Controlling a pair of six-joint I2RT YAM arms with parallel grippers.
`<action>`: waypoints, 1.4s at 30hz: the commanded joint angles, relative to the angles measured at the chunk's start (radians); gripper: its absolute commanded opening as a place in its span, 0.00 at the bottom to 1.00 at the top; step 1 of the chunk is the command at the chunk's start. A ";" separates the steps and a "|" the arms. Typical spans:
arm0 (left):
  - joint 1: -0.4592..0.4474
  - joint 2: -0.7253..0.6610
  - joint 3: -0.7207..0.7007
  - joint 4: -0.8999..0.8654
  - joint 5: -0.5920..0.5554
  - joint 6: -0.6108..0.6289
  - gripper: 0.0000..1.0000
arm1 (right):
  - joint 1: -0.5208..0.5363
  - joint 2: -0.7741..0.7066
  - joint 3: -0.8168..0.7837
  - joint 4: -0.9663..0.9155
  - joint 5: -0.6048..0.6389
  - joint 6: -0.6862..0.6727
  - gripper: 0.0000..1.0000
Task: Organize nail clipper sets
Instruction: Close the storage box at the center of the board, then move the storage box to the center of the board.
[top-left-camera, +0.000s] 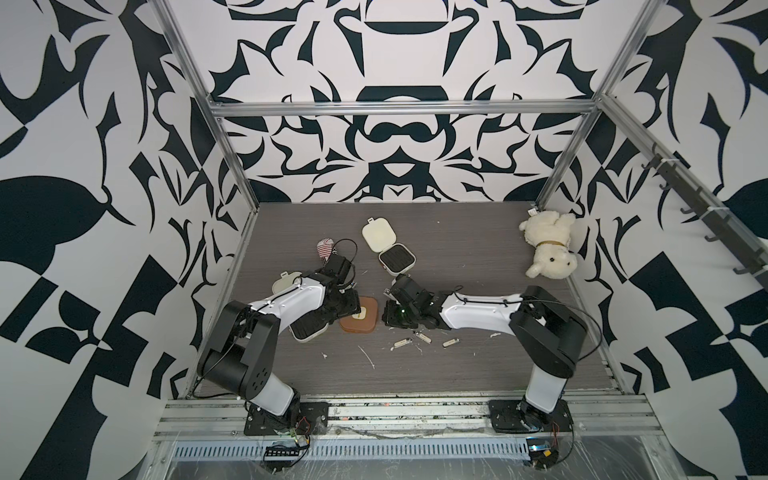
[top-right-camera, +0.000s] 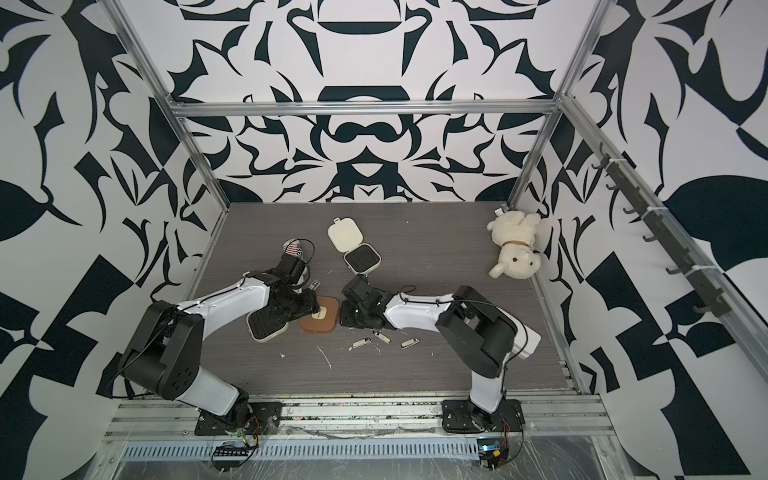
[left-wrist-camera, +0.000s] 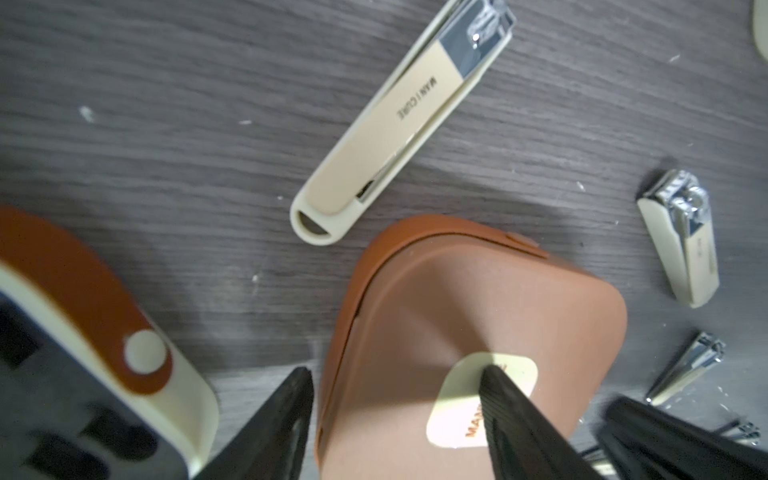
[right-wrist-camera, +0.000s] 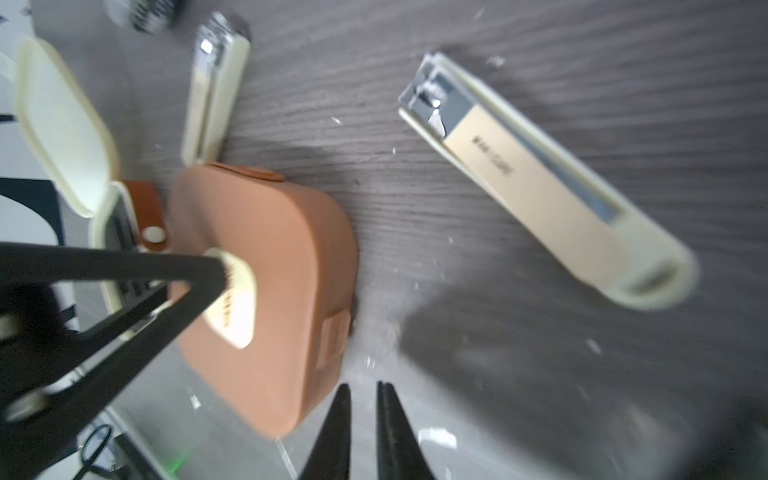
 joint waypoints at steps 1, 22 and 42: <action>-0.003 -0.029 -0.015 -0.076 -0.007 -0.010 0.73 | 0.012 -0.087 0.000 -0.112 0.073 -0.108 0.28; 0.314 -0.634 -0.002 -0.213 0.088 -0.089 0.84 | 0.228 0.334 0.548 -0.550 0.389 -0.280 0.55; 0.325 -0.666 -0.064 -0.219 0.131 -0.092 0.84 | 0.121 0.427 0.628 -0.466 0.309 -0.180 0.57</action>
